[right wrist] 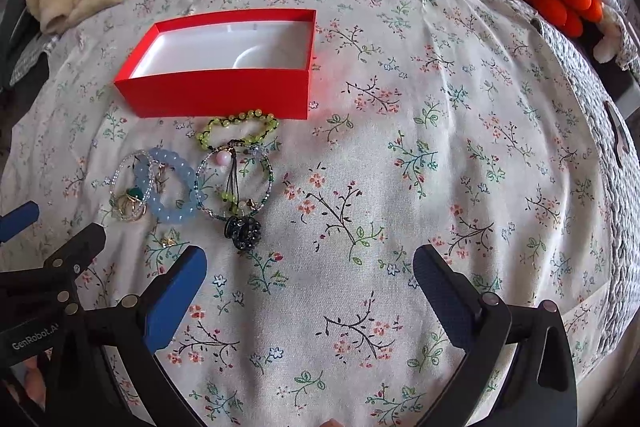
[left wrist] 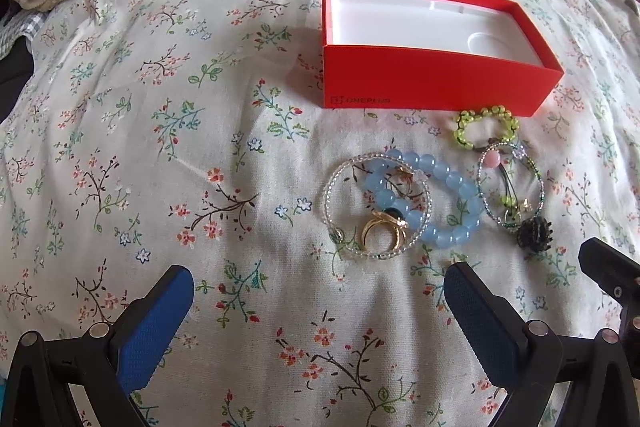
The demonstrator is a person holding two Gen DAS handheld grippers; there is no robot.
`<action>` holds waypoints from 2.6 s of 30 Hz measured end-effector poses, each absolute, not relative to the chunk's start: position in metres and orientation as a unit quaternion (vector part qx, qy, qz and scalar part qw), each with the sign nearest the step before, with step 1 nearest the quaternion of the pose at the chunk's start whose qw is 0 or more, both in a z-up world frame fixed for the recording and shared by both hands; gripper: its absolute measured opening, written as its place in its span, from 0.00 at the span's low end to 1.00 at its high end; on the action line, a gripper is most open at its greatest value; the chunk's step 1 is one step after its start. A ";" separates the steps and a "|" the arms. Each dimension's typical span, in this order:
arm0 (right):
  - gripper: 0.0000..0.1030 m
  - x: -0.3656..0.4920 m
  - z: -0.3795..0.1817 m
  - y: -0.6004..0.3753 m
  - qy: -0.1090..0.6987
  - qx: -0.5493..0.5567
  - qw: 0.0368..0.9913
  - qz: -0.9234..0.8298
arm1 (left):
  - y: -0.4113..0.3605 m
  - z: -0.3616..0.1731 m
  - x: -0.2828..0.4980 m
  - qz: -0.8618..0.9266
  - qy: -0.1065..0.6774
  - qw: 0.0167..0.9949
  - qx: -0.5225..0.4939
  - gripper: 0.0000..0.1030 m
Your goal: Organize jewelry
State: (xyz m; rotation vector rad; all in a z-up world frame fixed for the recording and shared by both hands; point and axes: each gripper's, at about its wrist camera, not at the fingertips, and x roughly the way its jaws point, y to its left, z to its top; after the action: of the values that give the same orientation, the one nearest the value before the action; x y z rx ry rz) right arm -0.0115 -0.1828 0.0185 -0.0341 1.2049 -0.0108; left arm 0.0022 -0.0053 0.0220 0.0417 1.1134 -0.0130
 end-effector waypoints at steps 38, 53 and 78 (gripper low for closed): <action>1.00 -0.011 0.014 -0.181 0.571 -0.019 0.820 -0.005 | 0.000 0.023 0.001 -0.005 0.529 0.848 0.021 1.00; 1.00 -0.011 0.014 -0.182 0.572 -0.020 0.820 -0.005 | 0.005 0.024 0.004 -0.002 0.530 0.847 0.020 1.00; 1.00 0.037 0.010 -0.194 0.606 0.029 0.792 0.073 | 0.032 0.019 0.058 -0.149 0.543 0.823 -0.078 0.94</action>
State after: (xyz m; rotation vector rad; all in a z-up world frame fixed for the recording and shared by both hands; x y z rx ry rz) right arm 0.0368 -0.1935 0.0099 0.0623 1.3029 0.1569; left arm 0.0581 0.0317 0.0194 -0.1653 1.1542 -0.3167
